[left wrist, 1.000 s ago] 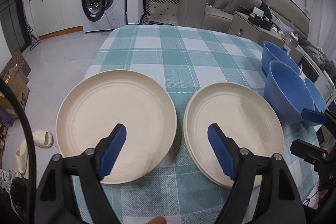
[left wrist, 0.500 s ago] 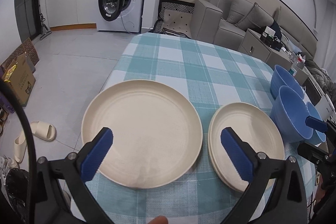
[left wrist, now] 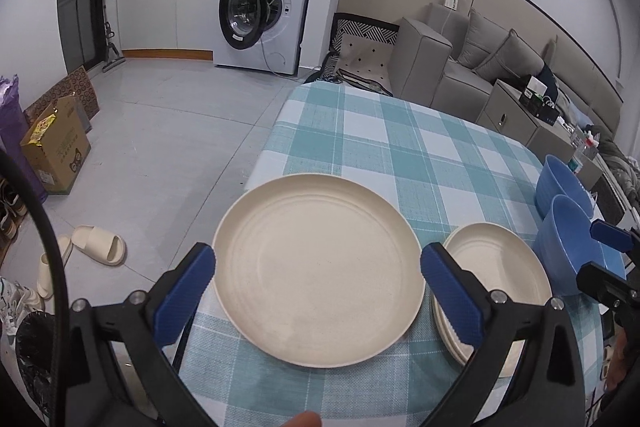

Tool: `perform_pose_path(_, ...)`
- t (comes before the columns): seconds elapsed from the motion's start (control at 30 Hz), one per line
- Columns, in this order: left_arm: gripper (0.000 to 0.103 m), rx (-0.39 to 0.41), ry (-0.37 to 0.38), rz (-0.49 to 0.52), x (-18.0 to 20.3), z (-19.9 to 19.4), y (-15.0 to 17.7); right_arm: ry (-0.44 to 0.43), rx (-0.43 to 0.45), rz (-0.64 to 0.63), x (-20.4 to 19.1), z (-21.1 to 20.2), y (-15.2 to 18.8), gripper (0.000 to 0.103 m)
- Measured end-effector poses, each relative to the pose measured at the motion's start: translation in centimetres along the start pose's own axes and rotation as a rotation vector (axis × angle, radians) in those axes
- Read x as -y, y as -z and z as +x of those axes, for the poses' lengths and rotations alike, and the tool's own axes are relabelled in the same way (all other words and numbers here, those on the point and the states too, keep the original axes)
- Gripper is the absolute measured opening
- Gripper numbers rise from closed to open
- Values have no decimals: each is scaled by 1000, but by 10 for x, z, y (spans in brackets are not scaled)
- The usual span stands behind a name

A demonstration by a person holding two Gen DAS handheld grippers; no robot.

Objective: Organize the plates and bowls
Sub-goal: 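Withdraw both open grippers back from the stacked plates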

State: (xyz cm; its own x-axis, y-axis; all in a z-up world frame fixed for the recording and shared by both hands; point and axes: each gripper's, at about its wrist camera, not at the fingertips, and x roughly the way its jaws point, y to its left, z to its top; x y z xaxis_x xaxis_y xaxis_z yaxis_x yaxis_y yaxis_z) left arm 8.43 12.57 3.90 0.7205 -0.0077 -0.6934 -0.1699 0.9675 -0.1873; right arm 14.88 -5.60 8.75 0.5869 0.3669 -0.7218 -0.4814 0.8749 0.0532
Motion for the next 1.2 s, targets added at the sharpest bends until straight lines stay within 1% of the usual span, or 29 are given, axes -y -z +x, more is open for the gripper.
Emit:
perform_pose_path(0.2,103,-14,-3,-42,-14,3,-2,-12,-12,10,-10,13,-9,102)
perform_pose_path(0.33,103,-13,-9,-64,-21,5,-2,-13,-25,-7,-18,24,-14,102)
perform_pose_path(0.47,103,-20,-28,-69,-29,9,-1,-4,-41,-16,-22,37,-19,102)
perform_pose_path(0.63,103,-49,-56,-110,-44,20,0,12,-61,-16,-27,52,-24,102)
perform_pose_path(0.73,103,-66,-71,-112,-47,28,2,18,-73,-11,-29,61,-27,102)
perform_pose_path(0.8,103,-75,-68,-110,-48,32,3,24,-79,-10,-30,67,-28,102)
perform_pose_path(0.93,103,-74,-82,-72,-47,34,3,35,-91,-24,-34,77,-28,102)
perform_pose_path(1.07,103,-69,-71,-99,-54,36,4,39,-105,-32,-37,88,-28,102)
perform_pose_path(1.2,103,-87,-85,-81,-56,44,7,35,-119,-39,-40,102,-29,102)
